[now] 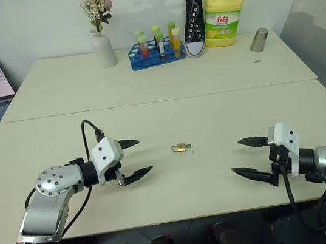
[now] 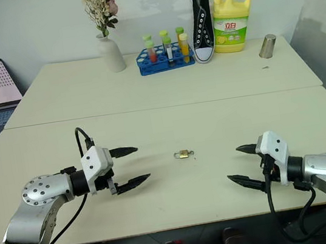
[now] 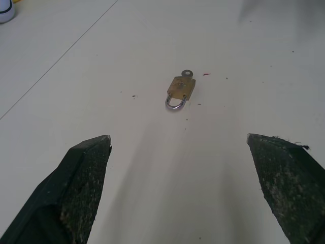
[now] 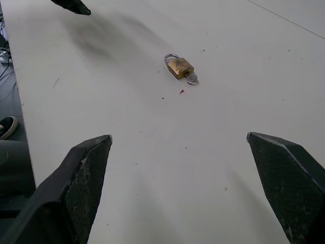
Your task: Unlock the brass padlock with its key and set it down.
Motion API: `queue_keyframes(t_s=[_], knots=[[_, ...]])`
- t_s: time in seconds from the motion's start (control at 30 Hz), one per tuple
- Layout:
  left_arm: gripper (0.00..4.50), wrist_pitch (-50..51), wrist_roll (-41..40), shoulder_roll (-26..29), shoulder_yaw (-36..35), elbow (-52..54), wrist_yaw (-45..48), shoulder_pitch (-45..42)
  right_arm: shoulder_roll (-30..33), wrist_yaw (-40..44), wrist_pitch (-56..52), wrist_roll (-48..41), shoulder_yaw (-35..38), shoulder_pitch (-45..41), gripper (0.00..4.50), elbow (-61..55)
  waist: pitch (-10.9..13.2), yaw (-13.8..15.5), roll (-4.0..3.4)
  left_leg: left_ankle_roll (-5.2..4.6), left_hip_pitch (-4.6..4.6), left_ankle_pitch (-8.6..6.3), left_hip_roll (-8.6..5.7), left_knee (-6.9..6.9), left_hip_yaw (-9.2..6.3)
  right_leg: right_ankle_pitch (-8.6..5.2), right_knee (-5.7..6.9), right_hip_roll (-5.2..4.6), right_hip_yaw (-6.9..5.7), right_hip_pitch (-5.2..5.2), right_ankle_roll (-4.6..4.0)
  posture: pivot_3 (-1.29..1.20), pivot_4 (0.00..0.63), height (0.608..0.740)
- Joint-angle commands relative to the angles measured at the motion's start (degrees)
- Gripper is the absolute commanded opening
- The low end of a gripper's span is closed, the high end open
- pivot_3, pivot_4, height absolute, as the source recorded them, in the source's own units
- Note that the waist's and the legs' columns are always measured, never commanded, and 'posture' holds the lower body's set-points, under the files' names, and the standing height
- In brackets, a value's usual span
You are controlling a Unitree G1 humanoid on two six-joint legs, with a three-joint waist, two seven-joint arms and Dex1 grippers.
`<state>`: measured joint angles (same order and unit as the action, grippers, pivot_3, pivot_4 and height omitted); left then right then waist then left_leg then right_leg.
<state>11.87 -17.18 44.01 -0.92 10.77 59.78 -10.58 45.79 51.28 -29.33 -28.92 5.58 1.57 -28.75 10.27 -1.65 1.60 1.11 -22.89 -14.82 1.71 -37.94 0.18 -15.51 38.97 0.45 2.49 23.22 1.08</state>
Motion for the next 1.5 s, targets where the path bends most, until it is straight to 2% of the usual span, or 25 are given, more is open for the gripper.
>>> queue_keyframes(t_s=[0.03, 0.33, 0.53, 0.87, 1.1, 1.27, 1.5], knots=[[4.50, 0.04, -0.98, -0.56, 0.12, 1.79, -0.01, -1.63, -0.17, 1.21, 2.28, -0.14, 0.61, -1.30, 4.46, 0.46, 0.00, 0.01, 0.00, 0.00, 0.00, 0.00, -0.01, 0.00, 0.00, 0.00, 0.00, 0.00, 0.00, 0.00, 0.00, 0.00, 0.150, 0.740], [4.50, 0.27, -0.94, -0.70, 1.01, 2.66, -0.06, -1.74, -2.07, -0.61, 0.03, -0.36, -0.80, -3.85, 4.46, 1.19, 0.00, 0.01, 0.00, 0.00, 0.00, 0.00, 0.00, -0.01, 0.00, 0.00, 0.00, 0.01, 0.01, 0.00, 0.00, 0.00, 0.150, 0.740], [4.50, 5.18, -6.30, -0.42, -0.43, 2.63, 2.40, -3.46, -2.48, -2.03, -0.53, 0.12, -1.42, -5.55, 4.46, 1.11, 0.00, 0.01, 0.00, 0.00, 0.00, 0.00, -0.01, -0.01, 0.00, 0.00, 0.01, 0.03, 0.00, 0.00, 0.00, 0.00, 0.150, 0.740], [4.50, -0.28, -2.46, -0.49, 2.27, -1.73, 5.65, -5.05, -3.60, -3.81, -4.13, -2.11, -1.23, -7.91, 4.46, -0.36, 0.00, 0.01, 0.00, 0.00, 0.00, 0.00, -0.01, -0.02, -0.01, 0.00, 0.02, 0.08, 0.00, 0.00, 0.00, 0.00, 0.150, 0.740], [4.50, -4.15, 2.65, -5.56, 8.98, -9.07, 5.82, -13.00, -1.97, -5.14, -9.93, -5.29, -0.90, -7.32, 4.46, -5.17, 0.00, 0.26, 0.00, 0.00, -0.04, 0.00, -0.05, -0.05, 0.00, 0.00, 0.01, 0.17, 0.01, 0.00, 0.00, 0.00, 0.150, 0.740], [4.50, -7.95, 8.87, -9.73, 15.14, -17.24, 6.11, -19.08, -4.68, -14.00, -17.23, -5.50, -0.08, -10.02, 4.46, -6.76, 0.00, 0.16, 0.01, 0.00, -0.04, 0.00, -0.05, -0.06, -0.01, 0.01, 0.02, 0.22, 0.02, 0.00, 0.00, 0.00, 0.150, 0.740], [4.50, -11.04, 13.33, -15.03, 18.01, -30.22, 5.31, -25.28, -5.09, -16.87, -21.62, -8.67, 1.14, -8.12, 4.46, -11.01, 0.00, 0.04, 0.01, 0.00, -0.07, 0.00, -0.05, -0.03, -0.03, 0.01, 0.02, 0.27, 0.01, 0.02, 0.00, 0.00, 0.150, 0.740]])
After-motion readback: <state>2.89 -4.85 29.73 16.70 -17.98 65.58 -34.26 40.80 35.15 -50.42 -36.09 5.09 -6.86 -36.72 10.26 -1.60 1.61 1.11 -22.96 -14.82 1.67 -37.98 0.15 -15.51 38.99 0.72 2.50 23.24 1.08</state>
